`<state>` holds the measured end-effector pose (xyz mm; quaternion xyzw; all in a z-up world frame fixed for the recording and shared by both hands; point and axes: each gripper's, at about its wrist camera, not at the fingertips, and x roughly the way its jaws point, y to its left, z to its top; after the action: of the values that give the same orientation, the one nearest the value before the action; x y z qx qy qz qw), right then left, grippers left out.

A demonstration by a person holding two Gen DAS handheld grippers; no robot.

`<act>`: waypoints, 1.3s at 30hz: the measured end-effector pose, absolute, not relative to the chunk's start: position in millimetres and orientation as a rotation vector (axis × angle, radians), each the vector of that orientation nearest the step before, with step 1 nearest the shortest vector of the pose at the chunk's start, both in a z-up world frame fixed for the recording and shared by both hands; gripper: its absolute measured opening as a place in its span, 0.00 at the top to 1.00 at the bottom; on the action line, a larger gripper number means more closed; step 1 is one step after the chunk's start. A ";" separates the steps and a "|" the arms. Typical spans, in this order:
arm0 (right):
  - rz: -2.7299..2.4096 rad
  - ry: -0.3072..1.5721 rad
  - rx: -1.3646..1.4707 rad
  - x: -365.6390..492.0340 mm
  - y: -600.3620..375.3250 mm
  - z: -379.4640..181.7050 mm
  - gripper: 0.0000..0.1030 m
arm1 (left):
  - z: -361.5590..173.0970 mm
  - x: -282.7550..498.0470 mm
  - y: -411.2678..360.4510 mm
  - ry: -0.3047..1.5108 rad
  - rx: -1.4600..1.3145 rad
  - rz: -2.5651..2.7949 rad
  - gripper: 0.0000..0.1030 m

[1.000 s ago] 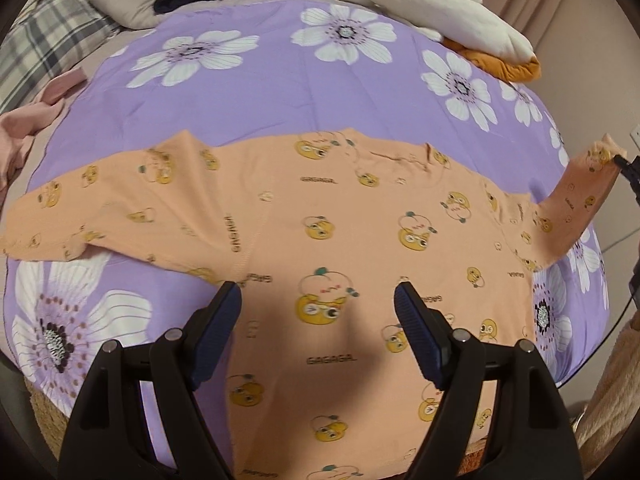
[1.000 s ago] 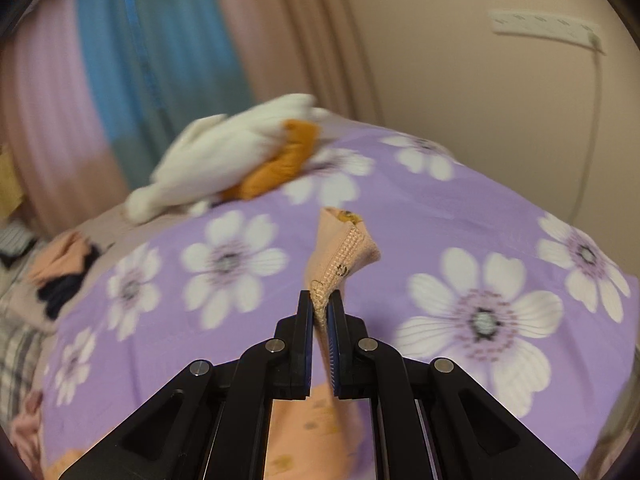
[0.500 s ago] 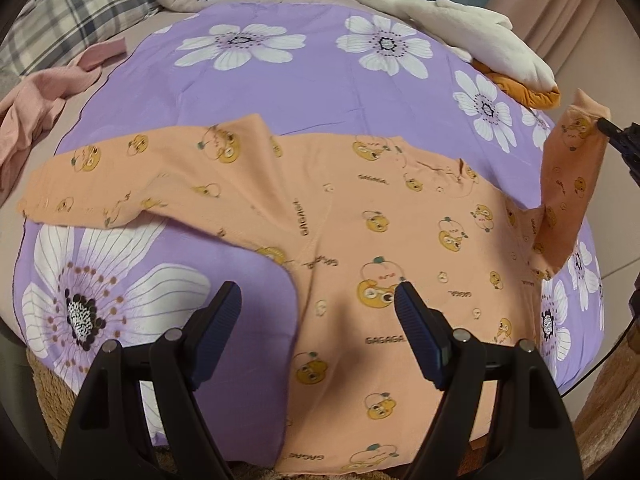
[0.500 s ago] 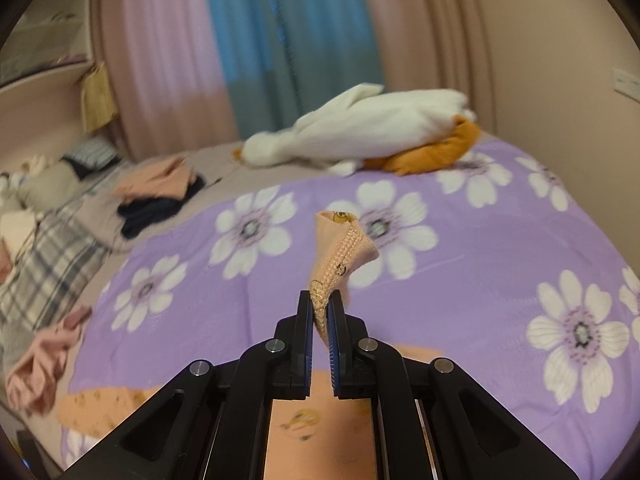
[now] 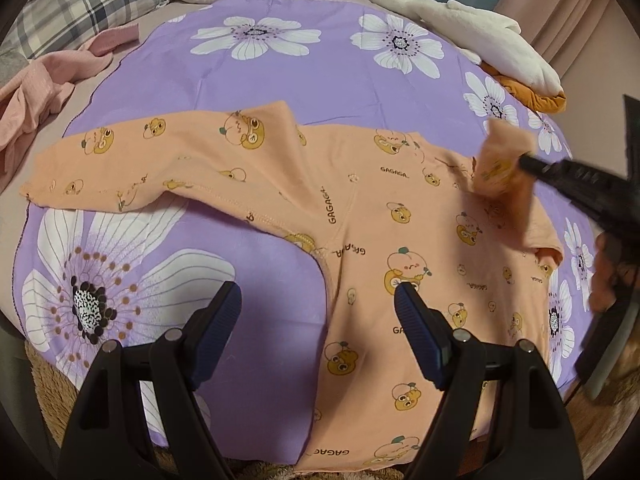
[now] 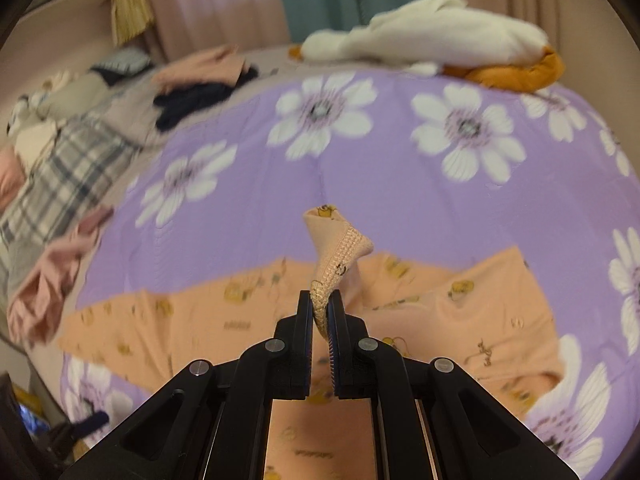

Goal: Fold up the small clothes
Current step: 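Lift the sleeve and lay it across the shirt body, open right tool, then pinch the folded fabric at the shirt's side with the left tool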

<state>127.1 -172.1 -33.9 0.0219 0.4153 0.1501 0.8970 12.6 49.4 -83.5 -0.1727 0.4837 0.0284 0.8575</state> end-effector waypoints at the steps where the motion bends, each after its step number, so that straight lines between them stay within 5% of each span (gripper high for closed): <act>1: 0.315 0.875 0.032 125.0 -167.6 -39.5 0.92 | -83.9 12.0 50.1 1.017 -0.364 0.059 0.23; 18: 0.368 1.087 -0.007 111.0 -134.2 -113.0 0.91 | -86.8 7.7 51.6 1.037 -0.362 0.068 0.23; 23: 0.419 1.087 0.036 107.7 -137.0 -103.7 0.62 | -86.5 8.1 49.2 1.040 -0.359 0.059 0.23; 27: 0.414 1.023 0.048 95.8 -148.2 -80.2 0.56 | -85.5 10.5 49.0 1.033 -0.361 0.057 0.23; 29: 0.412 0.989 0.092 92.6 -162.5 -67.6 0.40 | -85.0 13.4 47.6 1.032 -0.365 0.045 0.23; 39: 0.121 0.923 0.228 87.7 -263.7 -65.0 0.34 | -79.7 52.6 8.9 1.048 -0.343 -0.087 0.23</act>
<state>87.7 -263.7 -65.0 0.1099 0.4442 0.0582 0.8872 52.6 8.9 -79.7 -0.1630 0.4977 -0.0414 0.8509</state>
